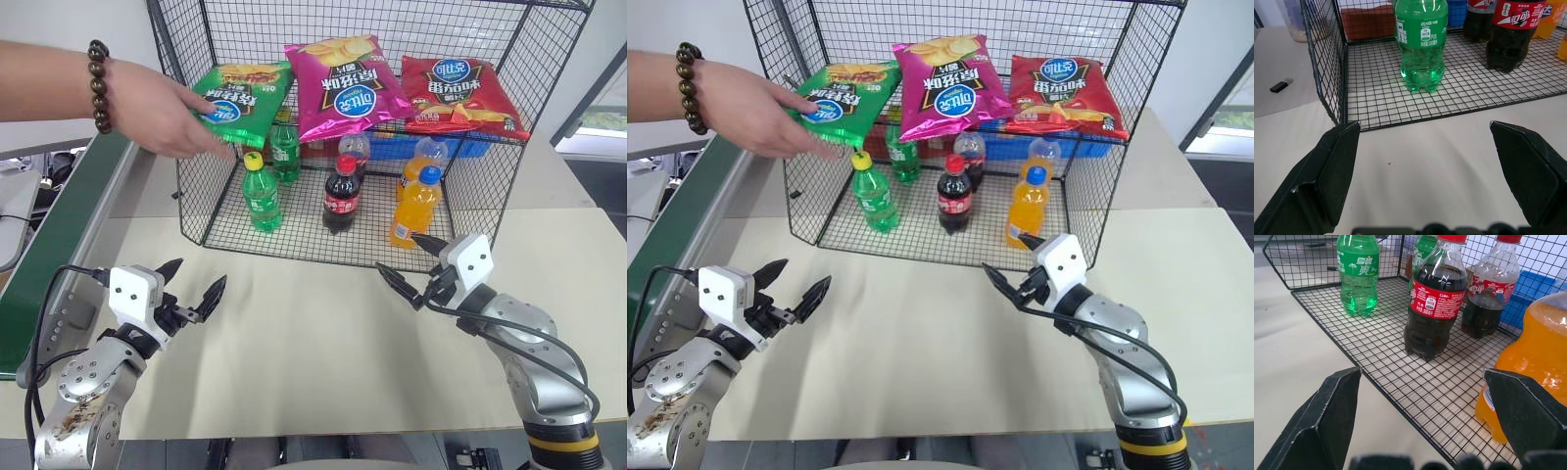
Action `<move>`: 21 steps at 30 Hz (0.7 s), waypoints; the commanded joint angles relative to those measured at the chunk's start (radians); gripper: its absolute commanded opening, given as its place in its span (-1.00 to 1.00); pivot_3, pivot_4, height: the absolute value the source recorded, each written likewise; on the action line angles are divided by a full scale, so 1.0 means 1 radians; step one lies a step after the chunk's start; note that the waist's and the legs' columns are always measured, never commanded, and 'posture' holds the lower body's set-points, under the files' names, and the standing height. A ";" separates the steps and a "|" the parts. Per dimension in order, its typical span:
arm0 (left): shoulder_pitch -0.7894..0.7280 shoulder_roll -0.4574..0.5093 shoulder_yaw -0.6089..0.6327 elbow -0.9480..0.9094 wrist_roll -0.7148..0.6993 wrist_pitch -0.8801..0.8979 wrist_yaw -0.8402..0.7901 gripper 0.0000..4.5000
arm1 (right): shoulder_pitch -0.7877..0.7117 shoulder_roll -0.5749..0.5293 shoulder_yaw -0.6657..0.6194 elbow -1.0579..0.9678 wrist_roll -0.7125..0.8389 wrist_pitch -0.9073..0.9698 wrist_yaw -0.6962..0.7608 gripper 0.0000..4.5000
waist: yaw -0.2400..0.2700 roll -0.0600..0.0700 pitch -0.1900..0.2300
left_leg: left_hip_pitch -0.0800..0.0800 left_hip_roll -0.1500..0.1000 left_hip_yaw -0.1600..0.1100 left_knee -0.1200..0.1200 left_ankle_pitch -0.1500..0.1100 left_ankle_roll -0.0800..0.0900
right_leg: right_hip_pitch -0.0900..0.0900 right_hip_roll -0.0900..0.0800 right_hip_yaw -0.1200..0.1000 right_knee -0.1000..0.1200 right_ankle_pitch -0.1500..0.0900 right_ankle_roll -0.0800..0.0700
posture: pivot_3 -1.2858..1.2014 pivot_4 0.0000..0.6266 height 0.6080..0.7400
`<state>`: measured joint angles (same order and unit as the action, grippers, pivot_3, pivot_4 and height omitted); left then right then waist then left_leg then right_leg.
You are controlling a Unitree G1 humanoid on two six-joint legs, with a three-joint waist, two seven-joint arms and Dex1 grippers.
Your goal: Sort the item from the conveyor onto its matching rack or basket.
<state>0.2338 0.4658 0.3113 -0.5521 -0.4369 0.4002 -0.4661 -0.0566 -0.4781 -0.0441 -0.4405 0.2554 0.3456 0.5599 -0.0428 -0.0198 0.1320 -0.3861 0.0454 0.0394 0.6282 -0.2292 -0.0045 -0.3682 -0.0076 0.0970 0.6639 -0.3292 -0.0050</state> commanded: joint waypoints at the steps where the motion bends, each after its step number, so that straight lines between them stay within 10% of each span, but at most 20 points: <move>1: -0.015 0.014 0.012 -0.007 -0.007 -0.011 -0.009 1.00 | 0.001 0.004 -0.001 -0.029 0.000 -0.018 -0.008 0.96 | 0.000 0.000 0.000 | 0.000 0.000 0.000 0.000 0.000 0.000 | 0.000 0.000 0.000 0.000 0.000 0.000 | 0.03 -0.52 1.00; 21: 0.012 0.014 0.033 -0.028 0.000 -0.011 0.003 1.00 | -0.022 0.017 0.018 -0.013 -0.006 -0.022 -0.010 0.96 | 0.000 0.000 0.000 | 0.000 0.000 0.000 0.000 0.000 0.000 | 0.000 0.000 0.000 0.000 0.000 0.000 | 0.03 -0.52 1.00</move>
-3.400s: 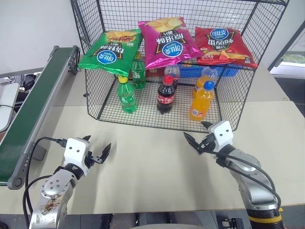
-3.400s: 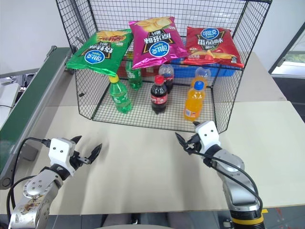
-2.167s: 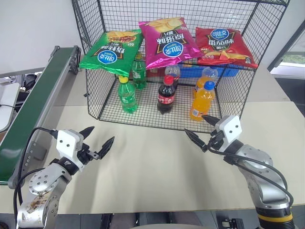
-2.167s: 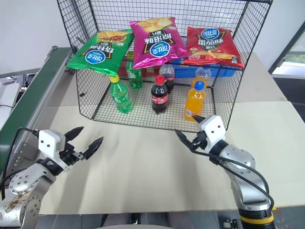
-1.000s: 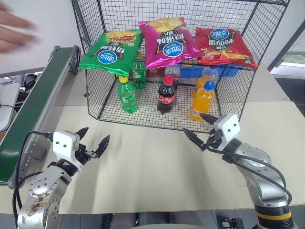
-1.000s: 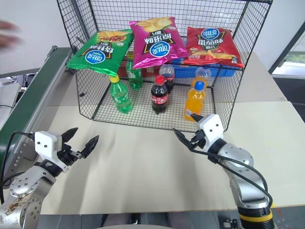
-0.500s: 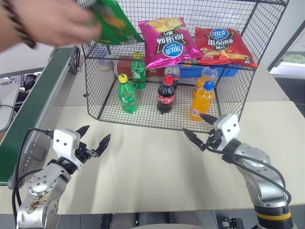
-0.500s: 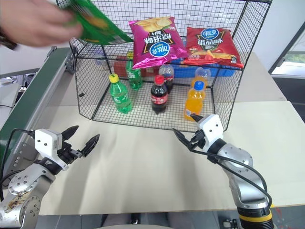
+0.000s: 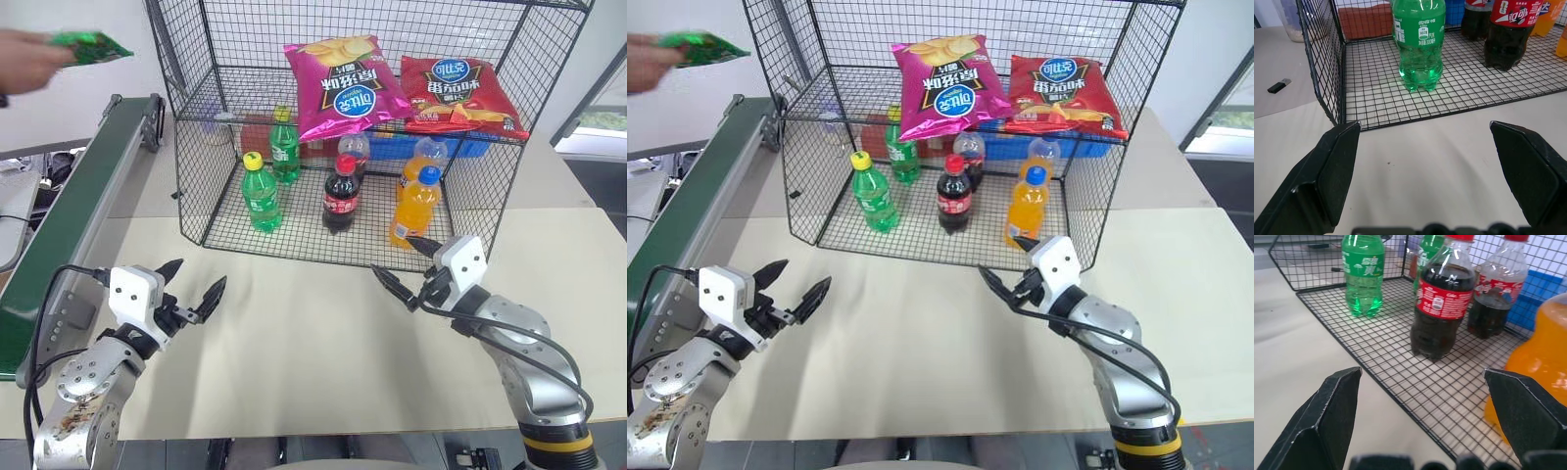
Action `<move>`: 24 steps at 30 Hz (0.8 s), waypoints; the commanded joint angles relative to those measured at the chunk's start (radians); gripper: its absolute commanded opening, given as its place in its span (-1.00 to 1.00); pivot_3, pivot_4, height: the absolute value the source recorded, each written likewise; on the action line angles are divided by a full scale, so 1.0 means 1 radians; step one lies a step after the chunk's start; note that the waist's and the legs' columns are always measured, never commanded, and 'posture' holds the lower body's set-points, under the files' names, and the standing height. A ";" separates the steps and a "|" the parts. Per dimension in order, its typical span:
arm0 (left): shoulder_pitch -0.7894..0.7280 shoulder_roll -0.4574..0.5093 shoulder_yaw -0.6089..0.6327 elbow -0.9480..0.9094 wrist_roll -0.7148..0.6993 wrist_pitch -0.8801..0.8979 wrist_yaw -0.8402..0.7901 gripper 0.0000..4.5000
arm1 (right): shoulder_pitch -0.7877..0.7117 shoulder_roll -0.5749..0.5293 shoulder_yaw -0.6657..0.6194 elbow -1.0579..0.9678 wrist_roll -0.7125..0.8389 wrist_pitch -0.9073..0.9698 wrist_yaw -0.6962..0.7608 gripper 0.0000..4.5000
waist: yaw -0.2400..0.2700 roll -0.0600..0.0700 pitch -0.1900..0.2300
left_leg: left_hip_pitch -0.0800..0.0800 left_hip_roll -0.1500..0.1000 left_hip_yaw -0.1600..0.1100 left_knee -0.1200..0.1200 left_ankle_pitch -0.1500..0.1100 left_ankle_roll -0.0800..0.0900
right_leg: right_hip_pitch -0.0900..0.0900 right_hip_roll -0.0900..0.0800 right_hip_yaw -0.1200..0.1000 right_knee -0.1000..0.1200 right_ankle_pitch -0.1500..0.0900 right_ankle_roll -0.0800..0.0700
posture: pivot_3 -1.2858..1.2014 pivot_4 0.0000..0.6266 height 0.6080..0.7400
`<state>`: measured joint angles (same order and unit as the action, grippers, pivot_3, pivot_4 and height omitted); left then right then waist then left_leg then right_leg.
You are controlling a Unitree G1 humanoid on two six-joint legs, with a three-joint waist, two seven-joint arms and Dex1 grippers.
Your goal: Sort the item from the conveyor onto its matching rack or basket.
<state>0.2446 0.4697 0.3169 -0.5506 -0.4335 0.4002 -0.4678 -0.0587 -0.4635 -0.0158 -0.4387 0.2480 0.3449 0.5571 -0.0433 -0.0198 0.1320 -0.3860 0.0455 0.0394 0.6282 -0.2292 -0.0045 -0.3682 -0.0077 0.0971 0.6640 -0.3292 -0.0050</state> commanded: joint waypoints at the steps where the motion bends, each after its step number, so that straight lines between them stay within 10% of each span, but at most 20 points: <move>1: 0.001 0.010 0.027 -0.030 -0.003 -0.010 0.006 1.00 | -0.021 0.003 -0.010 -0.013 0.001 -0.022 -0.007 0.96 | 0.000 0.000 0.000 | 0.000 0.000 0.000 0.000 0.000 0.000 | 0.000 0.000 0.000 0.000 0.000 0.000 | 0.03 -0.52 1.00; 24: 0.047 0.004 0.109 -0.117 -0.063 0.030 0.050 1.00 | -0.122 -0.041 -0.006 -0.026 0.058 0.032 0.060 0.96 | -0.002 0.000 0.000 | 0.000 0.000 0.000 0.000 0.000 0.000 | 0.000 0.000 0.000 0.000 0.000 0.000 | 0.03 -0.52 1.00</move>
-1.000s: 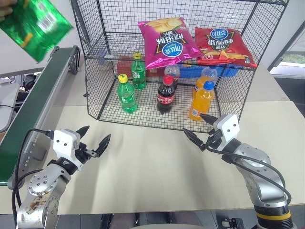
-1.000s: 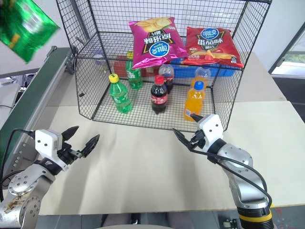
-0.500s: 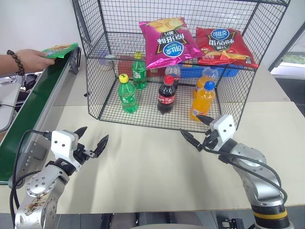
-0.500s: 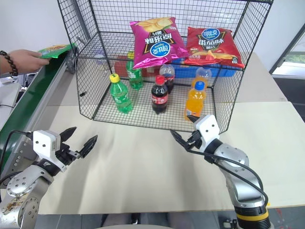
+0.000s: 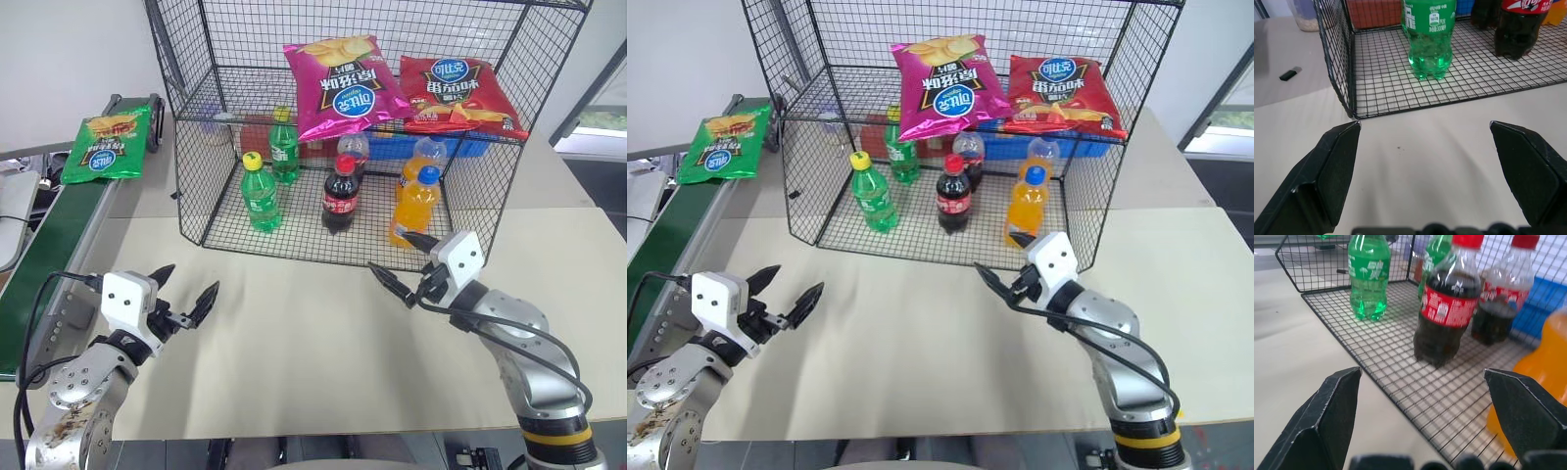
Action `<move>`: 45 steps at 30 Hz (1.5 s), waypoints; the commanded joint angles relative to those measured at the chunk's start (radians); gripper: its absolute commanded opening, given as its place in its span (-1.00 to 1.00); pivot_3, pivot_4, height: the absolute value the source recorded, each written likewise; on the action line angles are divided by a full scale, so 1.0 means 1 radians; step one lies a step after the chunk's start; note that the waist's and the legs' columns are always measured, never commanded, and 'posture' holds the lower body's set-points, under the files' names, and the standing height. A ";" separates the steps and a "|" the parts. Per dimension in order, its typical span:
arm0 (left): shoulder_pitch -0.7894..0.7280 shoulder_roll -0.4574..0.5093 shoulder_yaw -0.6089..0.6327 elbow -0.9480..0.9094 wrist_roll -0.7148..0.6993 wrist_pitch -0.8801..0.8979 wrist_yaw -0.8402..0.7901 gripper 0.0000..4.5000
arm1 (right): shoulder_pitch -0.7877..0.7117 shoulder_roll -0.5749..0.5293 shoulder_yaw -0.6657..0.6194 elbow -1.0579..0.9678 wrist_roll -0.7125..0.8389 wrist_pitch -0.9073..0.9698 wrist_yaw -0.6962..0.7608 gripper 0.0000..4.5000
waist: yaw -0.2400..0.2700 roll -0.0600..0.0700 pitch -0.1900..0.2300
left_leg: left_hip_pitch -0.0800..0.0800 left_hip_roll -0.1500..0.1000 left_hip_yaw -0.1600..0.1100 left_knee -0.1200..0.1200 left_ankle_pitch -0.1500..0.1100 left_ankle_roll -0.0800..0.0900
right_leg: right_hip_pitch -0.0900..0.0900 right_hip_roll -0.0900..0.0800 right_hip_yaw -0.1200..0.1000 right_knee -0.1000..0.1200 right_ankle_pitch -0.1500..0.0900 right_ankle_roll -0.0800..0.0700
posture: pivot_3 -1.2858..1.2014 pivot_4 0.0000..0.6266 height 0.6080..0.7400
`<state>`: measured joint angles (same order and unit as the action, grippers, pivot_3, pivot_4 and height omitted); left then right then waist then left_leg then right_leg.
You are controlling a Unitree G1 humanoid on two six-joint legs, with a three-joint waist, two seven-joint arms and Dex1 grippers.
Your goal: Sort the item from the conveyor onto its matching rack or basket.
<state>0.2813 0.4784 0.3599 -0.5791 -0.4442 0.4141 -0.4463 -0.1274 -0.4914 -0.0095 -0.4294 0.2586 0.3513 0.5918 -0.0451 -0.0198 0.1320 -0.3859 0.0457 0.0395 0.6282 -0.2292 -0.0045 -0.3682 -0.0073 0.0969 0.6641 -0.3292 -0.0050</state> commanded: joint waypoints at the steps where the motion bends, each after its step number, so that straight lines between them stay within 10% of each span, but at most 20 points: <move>1: 0.017 -0.009 0.081 -0.106 -0.068 0.027 0.038 1.00 | -0.069 -0.015 -0.014 -0.038 0.060 0.040 0.032 0.96 | -0.001 0.000 0.000 | 0.000 0.000 0.000 0.000 0.000 0.000 | 0.000 0.000 0.000 0.000 0.000 0.000 | 0.03 -0.52 1.00; 13: 0.051 -0.117 0.547 -0.124 -1.005 0.110 0.752 1.00 | -0.504 -0.017 0.015 -0.009 0.430 0.321 0.238 0.96 | 0.004 -0.001 0.000 | 0.000 0.002 -0.004 0.002 0.000 0.000 | 0.001 -0.001 -0.001 0.001 0.000 0.000 | 0.03 -0.52 1.00; 21: 0.209 -0.073 0.641 -0.030 -1.371 0.030 0.945 1.00 | -0.589 -0.007 0.056 0.075 0.431 0.302 0.323 0.96 | 0.005 -0.001 0.000 | 0.001 0.001 -0.006 0.003 0.000 0.000 | 0.004 -0.002 -0.002 0.000 0.000 -0.001 | 0.03 -0.52 1.00; 32: 0.357 0.078 0.656 0.108 -1.402 0.116 0.817 1.00 | -0.574 0.008 0.071 0.046 0.434 0.305 0.328 0.96 | 0.003 -0.002 0.001 | 0.002 0.001 -0.004 0.002 0.000 0.000 | 0.003 -0.001 -0.003 0.000 -0.001 -0.003 | 0.03 -0.52 1.00; 45: 0.190 0.065 0.639 0.225 -1.528 0.143 0.906 1.00 | -0.565 0.008 0.054 0.008 0.441 0.319 0.271 0.96 | 0.002 -0.003 0.001 | 0.002 0.001 -0.004 0.001 0.000 0.000 | 0.002 -0.002 -0.002 -0.001 -0.001 -0.003 | 0.03 -0.52 1.00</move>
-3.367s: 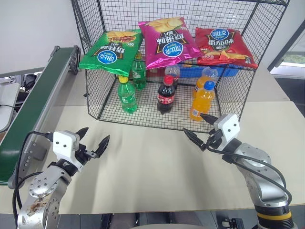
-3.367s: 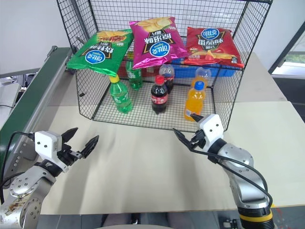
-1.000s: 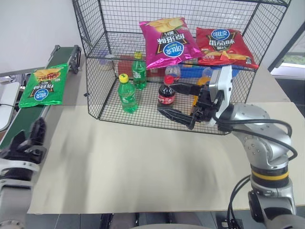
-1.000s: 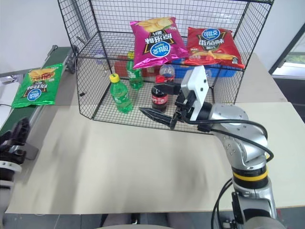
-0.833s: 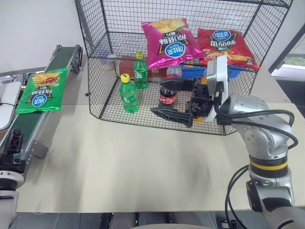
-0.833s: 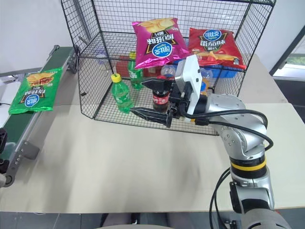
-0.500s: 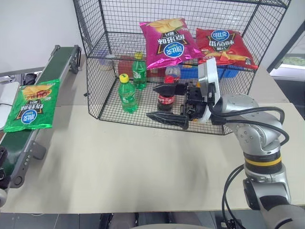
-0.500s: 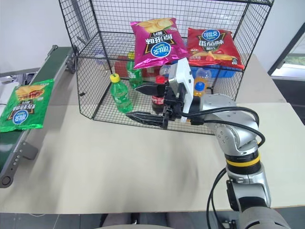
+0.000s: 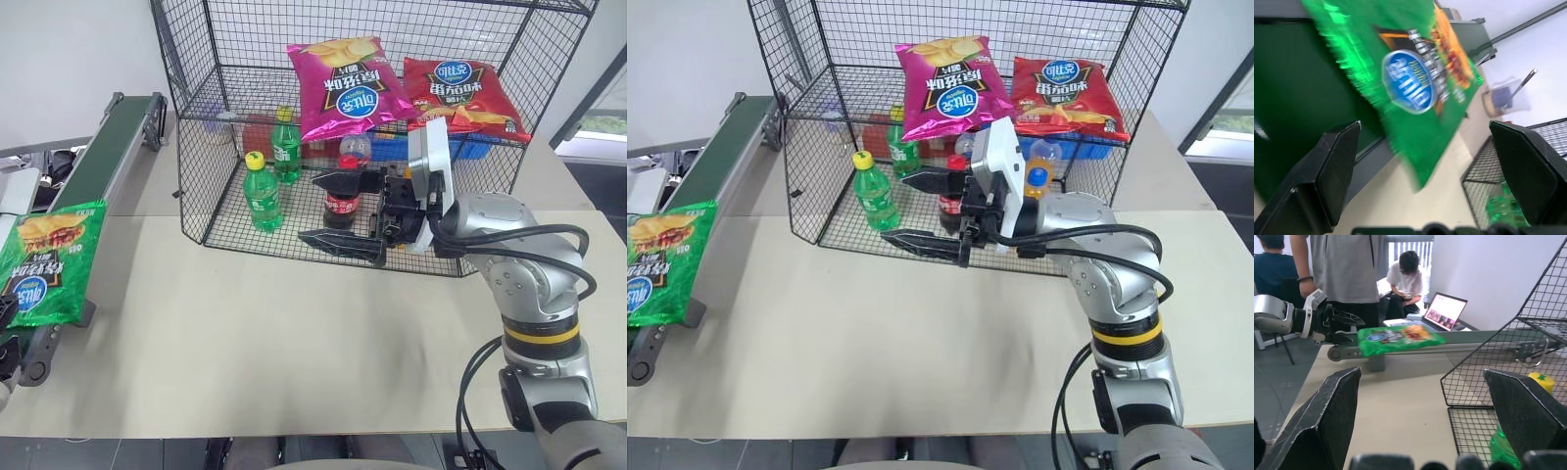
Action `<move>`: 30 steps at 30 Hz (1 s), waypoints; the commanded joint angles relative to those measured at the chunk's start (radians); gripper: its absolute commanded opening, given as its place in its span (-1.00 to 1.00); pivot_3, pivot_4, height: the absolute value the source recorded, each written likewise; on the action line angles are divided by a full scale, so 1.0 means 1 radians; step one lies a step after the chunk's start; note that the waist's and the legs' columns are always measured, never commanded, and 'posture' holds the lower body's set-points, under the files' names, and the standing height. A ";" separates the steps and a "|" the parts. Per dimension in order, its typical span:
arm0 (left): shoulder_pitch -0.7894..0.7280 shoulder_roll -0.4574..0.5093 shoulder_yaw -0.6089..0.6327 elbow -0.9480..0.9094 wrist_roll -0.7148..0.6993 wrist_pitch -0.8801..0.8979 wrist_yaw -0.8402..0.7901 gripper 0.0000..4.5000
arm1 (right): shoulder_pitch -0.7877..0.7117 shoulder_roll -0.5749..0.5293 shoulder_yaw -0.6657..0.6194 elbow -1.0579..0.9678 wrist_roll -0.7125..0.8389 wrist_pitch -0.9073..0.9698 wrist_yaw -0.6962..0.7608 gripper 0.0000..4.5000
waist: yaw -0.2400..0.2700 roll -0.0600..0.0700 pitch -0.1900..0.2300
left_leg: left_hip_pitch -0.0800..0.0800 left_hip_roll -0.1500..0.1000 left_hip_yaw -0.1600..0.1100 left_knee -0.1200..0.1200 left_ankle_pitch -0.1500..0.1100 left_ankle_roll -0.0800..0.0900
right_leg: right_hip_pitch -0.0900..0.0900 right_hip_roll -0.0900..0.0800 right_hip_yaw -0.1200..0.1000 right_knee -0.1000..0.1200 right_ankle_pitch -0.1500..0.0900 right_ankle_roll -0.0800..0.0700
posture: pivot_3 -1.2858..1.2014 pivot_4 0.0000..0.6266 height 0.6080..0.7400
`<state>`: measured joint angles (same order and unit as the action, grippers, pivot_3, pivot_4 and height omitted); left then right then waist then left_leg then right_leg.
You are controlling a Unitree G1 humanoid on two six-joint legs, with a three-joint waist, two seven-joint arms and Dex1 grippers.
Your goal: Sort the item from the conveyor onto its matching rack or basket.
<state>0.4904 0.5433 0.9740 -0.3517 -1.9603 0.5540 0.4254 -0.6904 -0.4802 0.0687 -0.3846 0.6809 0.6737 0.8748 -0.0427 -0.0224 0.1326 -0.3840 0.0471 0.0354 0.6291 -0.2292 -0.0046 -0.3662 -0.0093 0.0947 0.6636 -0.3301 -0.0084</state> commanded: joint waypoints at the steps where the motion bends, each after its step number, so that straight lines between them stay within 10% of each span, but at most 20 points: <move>1: -0.027 -0.001 0.027 -0.002 -0.012 0.004 0.042 1.00 | 0.001 -0.004 -0.024 -0.040 0.019 -0.004 -0.015 0.96 | -0.001 0.000 0.000 | 0.000 0.000 0.000 0.000 0.000 0.000 | 0.000 0.000 0.000 0.000 0.000 0.000 | 0.03 -0.52 1.00; 12: -0.026 0.031 0.055 -0.004 0.004 -0.008 0.032 1.00 | 0.010 -0.004 -0.023 -0.042 0.014 -0.009 -0.025 0.96 | 0.000 0.000 0.000 | 0.000 0.000 0.000 -0.001 0.000 0.000 | 0.000 -0.001 0.000 0.000 0.000 0.000 | 0.03 -0.52 1.00; 23: -0.108 0.055 0.129 -0.060 -0.012 -0.096 -0.001 -0.99 | 0.004 0.004 -0.022 -0.025 -0.008 -0.039 -0.031 1.00 | 0.001 -0.001 0.000 | 0.000 0.000 0.000 -0.001 0.000 0.000 | -0.001 -0.001 0.000 -0.001 0.000 0.000 | 0.03 -0.52 1.00; 30: -0.294 0.175 0.068 -0.089 -0.012 -0.037 0.001 -0.99 | -0.051 0.037 -0.079 -0.005 0.041 -0.021 -0.085 1.00 | 0.003 -0.002 0.001 | -0.001 0.000 0.000 -0.001 0.001 -0.001 | -0.001 -0.001 0.000 0.000 0.000 0.000 | 0.03 -0.52 1.00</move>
<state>0.2393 0.6857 1.0535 -0.3909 -1.9637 0.4949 0.4390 -0.7024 -0.4510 0.0441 -0.3697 0.6849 0.6601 0.8127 -0.0396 -0.0241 0.1338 -0.3849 0.0469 0.0355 0.6282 -0.2285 -0.0059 -0.3672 -0.0099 0.0946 0.6633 -0.3299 -0.0088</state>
